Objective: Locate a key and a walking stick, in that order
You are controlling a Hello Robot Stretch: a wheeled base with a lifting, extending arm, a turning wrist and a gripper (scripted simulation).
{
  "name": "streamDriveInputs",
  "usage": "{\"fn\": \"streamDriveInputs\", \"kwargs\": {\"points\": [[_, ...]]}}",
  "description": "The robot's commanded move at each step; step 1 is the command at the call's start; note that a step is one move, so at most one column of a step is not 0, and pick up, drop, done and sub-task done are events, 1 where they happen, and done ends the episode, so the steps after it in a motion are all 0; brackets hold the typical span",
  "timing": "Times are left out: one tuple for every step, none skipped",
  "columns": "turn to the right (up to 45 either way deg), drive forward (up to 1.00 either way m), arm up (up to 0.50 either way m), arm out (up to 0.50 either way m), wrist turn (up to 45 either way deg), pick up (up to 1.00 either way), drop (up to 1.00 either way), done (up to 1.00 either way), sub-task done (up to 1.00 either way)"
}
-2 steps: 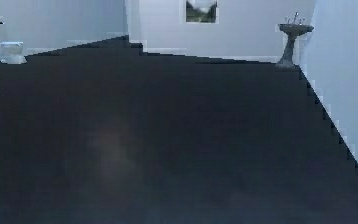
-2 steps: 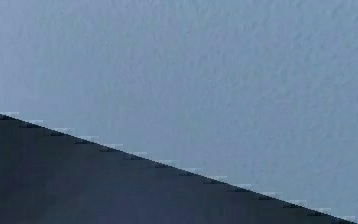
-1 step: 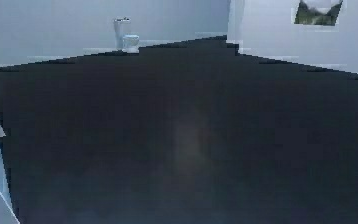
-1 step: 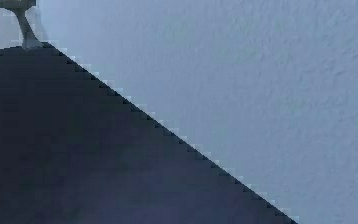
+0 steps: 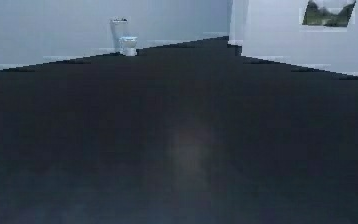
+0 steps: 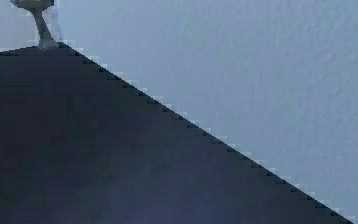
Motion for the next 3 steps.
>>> {"fn": "streamDriveInputs", "kwargs": {"points": [[-42.0, 0.00, 0.00, 0.00, 0.0, 0.00, 0.00, 0.00, 0.00], [0.0, 1.00, 0.00, 0.00, 0.0, 0.00, 0.00, 0.00, 0.00], [-3.0, 0.00, 0.00, 0.00, 0.0, 0.00, 0.00, 0.00, 0.00]]}}
